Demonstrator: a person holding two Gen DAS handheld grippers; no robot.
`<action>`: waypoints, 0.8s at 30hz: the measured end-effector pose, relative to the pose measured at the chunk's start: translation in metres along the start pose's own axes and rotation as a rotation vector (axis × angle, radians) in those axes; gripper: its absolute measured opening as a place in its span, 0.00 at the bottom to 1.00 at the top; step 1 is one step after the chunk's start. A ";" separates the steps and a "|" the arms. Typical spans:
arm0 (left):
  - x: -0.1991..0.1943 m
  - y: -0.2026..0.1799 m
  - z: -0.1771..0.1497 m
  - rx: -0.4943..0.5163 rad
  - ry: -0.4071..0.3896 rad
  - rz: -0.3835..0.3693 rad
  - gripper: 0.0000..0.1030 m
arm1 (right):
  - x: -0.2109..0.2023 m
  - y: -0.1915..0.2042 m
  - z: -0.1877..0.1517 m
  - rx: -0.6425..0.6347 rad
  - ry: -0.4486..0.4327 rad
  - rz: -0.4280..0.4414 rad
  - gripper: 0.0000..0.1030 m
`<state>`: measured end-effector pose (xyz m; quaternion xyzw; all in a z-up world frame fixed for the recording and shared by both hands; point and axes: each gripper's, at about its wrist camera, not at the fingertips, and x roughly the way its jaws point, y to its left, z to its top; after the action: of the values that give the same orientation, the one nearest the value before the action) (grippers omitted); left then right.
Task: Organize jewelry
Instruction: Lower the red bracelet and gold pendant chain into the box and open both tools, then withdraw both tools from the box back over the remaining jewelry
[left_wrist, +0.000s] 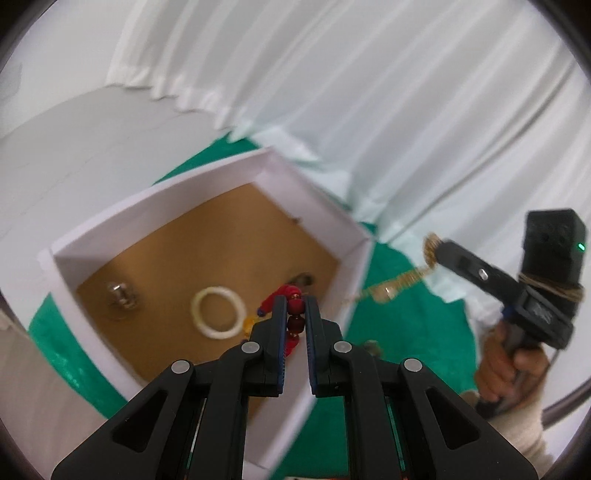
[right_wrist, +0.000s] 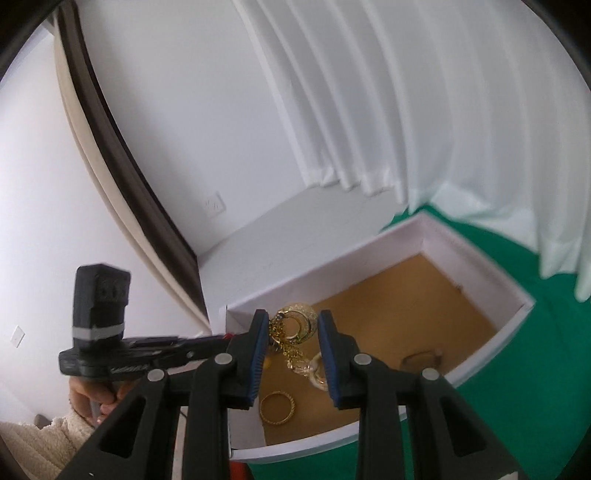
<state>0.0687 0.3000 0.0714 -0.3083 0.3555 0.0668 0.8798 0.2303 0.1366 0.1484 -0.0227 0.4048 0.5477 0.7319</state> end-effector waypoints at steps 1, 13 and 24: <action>0.009 0.009 -0.001 -0.005 0.009 0.024 0.07 | 0.014 -0.002 -0.007 0.004 0.029 -0.001 0.27; 0.060 0.065 -0.015 -0.002 0.041 0.312 0.51 | 0.121 -0.019 -0.082 -0.031 0.257 -0.198 0.64; 0.021 0.005 -0.034 0.092 -0.108 0.324 0.91 | 0.030 0.006 -0.089 -0.111 0.068 -0.368 0.76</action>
<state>0.0623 0.2818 0.0362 -0.2023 0.3553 0.2081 0.8885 0.1773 0.1201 0.0726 -0.1549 0.3875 0.4250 0.8032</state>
